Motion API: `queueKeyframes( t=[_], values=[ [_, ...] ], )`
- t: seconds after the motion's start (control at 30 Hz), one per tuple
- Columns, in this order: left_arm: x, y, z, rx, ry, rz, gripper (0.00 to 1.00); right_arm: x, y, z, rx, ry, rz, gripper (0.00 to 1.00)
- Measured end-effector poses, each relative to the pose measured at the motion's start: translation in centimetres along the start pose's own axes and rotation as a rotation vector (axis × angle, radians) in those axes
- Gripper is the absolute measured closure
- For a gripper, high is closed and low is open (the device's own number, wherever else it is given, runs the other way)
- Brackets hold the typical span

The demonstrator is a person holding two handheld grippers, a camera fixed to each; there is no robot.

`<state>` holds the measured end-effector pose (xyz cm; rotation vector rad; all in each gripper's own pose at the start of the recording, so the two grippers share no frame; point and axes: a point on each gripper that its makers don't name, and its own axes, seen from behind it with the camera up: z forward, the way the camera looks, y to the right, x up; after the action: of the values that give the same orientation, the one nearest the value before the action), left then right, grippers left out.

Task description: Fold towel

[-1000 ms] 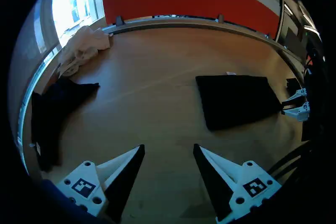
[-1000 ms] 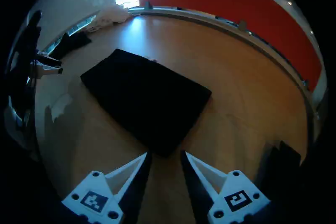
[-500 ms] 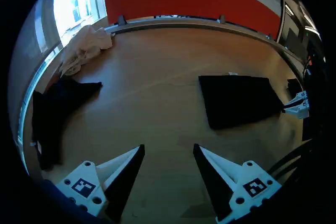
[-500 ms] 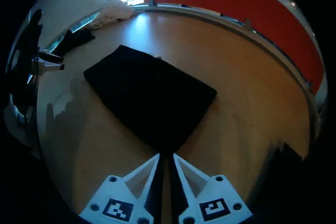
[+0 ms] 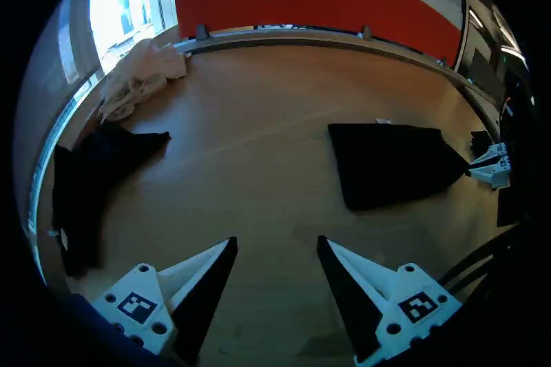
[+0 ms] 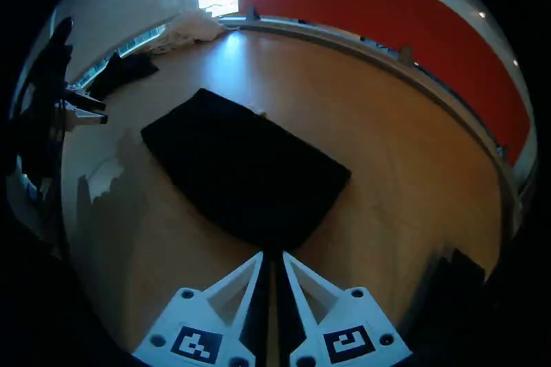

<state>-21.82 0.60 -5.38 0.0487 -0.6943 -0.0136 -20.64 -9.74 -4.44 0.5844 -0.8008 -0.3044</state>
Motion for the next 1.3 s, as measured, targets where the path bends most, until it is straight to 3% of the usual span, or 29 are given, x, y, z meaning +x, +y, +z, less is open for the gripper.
queueKeyframes(
  t=[0.47,0.87,1.3],
  values=[
    [0.2,-0.5,-0.4,0.0,0.016,-0.021,0.15,8.2,-0.6,-1.5,-0.012,0.111,-0.11,0.96],
    [0.2,-0.8,-0.9,0.002,0.025,-0.04,0.15,14.2,-3.4,-1.3,0.022,0.177,-0.201,0.96],
    [0.0,-1.4,-1.4,0.003,0.03,-0.057,0.15,16.3,-5.6,-0.8,0.049,0.185,-0.248,0.96]
  ],
)
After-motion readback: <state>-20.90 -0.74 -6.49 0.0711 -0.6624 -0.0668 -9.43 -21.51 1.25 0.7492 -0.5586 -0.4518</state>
